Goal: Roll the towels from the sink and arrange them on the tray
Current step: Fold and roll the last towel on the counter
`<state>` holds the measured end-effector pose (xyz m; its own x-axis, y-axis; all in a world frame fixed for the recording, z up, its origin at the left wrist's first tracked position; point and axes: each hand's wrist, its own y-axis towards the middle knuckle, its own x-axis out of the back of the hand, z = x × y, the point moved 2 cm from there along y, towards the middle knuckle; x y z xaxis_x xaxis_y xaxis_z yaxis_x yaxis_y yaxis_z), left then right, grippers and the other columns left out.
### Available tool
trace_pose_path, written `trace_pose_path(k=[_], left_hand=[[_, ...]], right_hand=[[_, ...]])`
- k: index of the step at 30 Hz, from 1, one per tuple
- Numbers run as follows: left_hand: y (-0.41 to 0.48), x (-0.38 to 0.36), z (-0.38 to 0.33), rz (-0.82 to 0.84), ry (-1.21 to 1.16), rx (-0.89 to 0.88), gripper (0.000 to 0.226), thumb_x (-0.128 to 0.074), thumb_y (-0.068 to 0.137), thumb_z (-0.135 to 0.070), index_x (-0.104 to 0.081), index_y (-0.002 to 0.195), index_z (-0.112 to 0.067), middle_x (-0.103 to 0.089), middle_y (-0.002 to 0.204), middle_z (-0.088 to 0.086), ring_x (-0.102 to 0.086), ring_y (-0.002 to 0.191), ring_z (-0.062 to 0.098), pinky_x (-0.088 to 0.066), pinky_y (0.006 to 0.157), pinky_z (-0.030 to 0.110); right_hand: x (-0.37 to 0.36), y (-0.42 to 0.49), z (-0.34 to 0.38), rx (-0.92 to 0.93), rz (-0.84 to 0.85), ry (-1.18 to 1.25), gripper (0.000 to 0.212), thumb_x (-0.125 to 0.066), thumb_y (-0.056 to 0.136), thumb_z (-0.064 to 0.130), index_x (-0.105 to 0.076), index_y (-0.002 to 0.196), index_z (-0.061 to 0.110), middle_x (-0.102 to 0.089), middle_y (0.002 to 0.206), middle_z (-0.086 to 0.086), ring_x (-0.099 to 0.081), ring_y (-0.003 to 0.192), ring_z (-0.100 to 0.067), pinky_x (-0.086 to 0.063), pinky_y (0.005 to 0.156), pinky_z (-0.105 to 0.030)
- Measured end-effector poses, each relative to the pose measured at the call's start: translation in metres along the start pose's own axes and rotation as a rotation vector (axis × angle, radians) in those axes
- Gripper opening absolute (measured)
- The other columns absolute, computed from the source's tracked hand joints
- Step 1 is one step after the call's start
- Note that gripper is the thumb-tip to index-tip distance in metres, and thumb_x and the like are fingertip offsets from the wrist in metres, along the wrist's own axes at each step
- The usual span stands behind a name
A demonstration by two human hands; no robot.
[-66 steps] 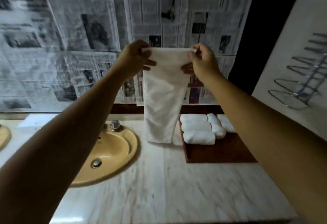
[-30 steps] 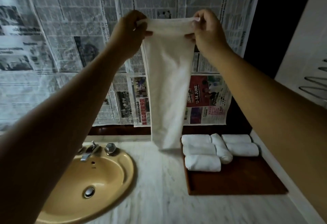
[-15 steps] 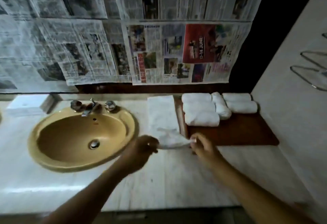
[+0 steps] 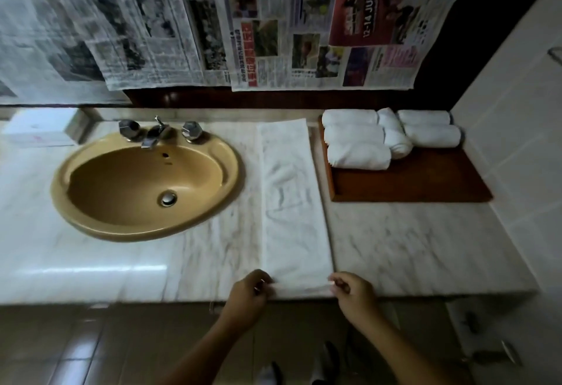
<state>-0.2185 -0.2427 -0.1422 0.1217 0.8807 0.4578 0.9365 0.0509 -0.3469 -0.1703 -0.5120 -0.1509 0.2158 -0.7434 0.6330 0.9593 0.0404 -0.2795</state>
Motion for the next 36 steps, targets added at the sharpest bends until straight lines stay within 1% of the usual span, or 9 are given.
trace_pose_path(k=[7,10,13,16,19,24,28,31,36], left_hand=[[0.010,-0.007,0.015,-0.100,0.102,-0.027,0.014,-0.068,0.080,-0.026,-0.055,0.077,-0.029,-0.055,0.092,-0.007,-0.066,0.068,0.018,-0.058,0.058,0.047],[0.008,-0.008,0.020,-0.123,0.185,-0.171,0.011,-0.066,0.078,-0.019,-0.064,0.081,-0.029,-0.055,0.092,-0.011,-0.063,0.074,0.016,-0.057,0.060,0.044],[-0.002,-0.006,0.022,-0.180,0.313,-0.339,0.006,-0.071,0.087,-0.023,-0.074,0.090,-0.027,-0.059,0.095,-0.016,-0.063,0.072,0.011,-0.052,0.055,0.032],[-0.010,-0.002,0.028,-0.164,0.484,-0.480,0.021,-0.064,0.089,-0.036,-0.071,0.109,-0.032,-0.061,0.108,-0.016,-0.064,0.084,0.010,-0.050,0.051,0.029],[-0.010,-0.002,0.029,-0.106,0.620,-0.538,0.034,-0.067,0.086,-0.025,-0.063,0.120,-0.028,-0.057,0.116,-0.010,-0.062,0.095,0.015,-0.048,0.048,0.030],[-0.007,-0.005,0.022,-0.108,0.518,-0.448,0.031,-0.062,0.085,-0.015,-0.061,0.112,-0.029,-0.055,0.114,-0.015,-0.062,0.084,0.011,-0.045,0.046,0.030],[-0.003,-0.003,0.025,-0.097,0.285,-0.315,0.024,-0.063,0.093,-0.019,-0.069,0.110,-0.034,-0.059,0.107,-0.025,-0.063,0.082,-0.004,-0.054,0.061,0.024],[0.004,-0.001,0.024,-0.095,0.180,-0.174,0.015,-0.068,0.095,-0.030,-0.073,0.109,-0.030,-0.063,0.097,-0.019,-0.064,0.082,0.002,-0.057,0.069,0.028],[0.010,-0.003,0.013,-0.095,0.204,-0.051,0.018,-0.062,0.097,-0.041,-0.073,0.106,-0.029,-0.068,0.091,-0.011,-0.064,0.082,0.006,-0.057,0.072,0.033]], right_hand=[[-0.007,0.003,-0.002,0.019,-0.024,-0.024,0.028,-0.074,0.084,0.005,-0.061,0.073,0.026,-0.067,0.074,0.002,-0.062,0.068,-0.009,-0.052,0.067,-0.027],[-0.003,0.001,-0.004,0.094,-0.053,-0.063,0.035,-0.079,0.079,0.005,-0.059,0.066,0.030,-0.057,0.065,0.007,-0.057,0.065,-0.005,-0.044,0.060,-0.016],[0.004,-0.004,-0.006,0.191,-0.052,-0.092,0.029,-0.083,0.074,0.008,-0.063,0.076,0.029,-0.055,0.072,0.011,-0.055,0.065,-0.005,-0.040,0.059,-0.007],[0.003,-0.010,-0.008,0.214,0.080,-0.160,0.044,-0.085,0.069,0.005,-0.059,0.094,0.030,-0.052,0.092,0.016,-0.056,0.080,0.003,-0.042,0.069,-0.003],[0.002,-0.007,-0.008,0.214,0.056,-0.162,0.044,-0.076,0.072,-0.009,-0.059,0.093,0.026,-0.052,0.090,0.014,-0.055,0.086,0.006,-0.040,0.070,-0.001],[0.007,0.001,-0.005,0.171,0.057,-0.116,0.033,-0.080,0.076,-0.001,-0.066,0.085,0.028,-0.053,0.076,0.009,-0.054,0.070,-0.004,-0.041,0.062,-0.011],[0.015,0.004,0.002,0.038,0.154,-0.018,0.020,-0.074,0.088,0.007,-0.067,0.090,0.026,-0.058,0.079,0.003,-0.056,0.058,-0.007,-0.047,0.051,-0.018],[0.015,0.004,0.002,-0.010,0.184,-0.017,0.004,-0.063,0.098,0.016,-0.066,0.099,0.020,-0.063,0.091,-0.003,-0.059,0.058,-0.013,-0.046,0.047,-0.016],[0.010,0.006,0.006,-0.078,0.115,-0.058,0.010,-0.057,0.101,0.024,-0.064,0.096,0.019,-0.066,0.085,-0.001,-0.060,0.044,-0.008,-0.046,0.046,-0.017]])
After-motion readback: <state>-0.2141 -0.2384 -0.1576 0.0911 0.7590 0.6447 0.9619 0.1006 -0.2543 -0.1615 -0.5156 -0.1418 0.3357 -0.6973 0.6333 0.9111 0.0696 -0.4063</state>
